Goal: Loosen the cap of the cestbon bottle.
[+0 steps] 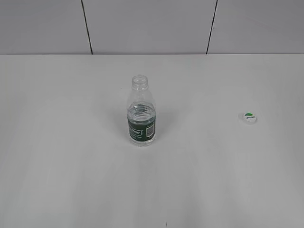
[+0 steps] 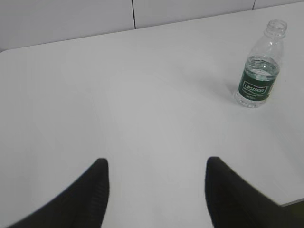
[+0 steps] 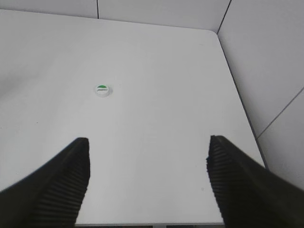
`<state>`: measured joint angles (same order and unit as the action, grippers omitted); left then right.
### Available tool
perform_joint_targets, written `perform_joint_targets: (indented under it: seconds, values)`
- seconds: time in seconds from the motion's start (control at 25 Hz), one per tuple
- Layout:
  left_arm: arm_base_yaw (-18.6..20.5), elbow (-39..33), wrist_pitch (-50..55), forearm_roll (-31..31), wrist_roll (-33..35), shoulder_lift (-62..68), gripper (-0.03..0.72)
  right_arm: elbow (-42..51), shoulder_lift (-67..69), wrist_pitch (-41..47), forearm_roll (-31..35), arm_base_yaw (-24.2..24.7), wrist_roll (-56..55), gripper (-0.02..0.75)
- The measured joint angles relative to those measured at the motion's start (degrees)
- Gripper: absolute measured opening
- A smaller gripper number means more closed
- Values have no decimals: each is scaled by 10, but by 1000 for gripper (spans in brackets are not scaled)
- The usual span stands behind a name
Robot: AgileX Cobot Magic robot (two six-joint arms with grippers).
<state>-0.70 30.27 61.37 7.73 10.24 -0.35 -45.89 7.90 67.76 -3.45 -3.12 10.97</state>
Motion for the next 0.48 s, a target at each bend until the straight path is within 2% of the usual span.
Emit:
perform_joint_targets:
  seconds: [0.2,0.48]
  values:
    - [0,0,0,0,0,0,393,28,-79,14,1,0,-8,585]
    - [0,0,0,1,0,0,393,58,-83,20,5,0,-8,585]
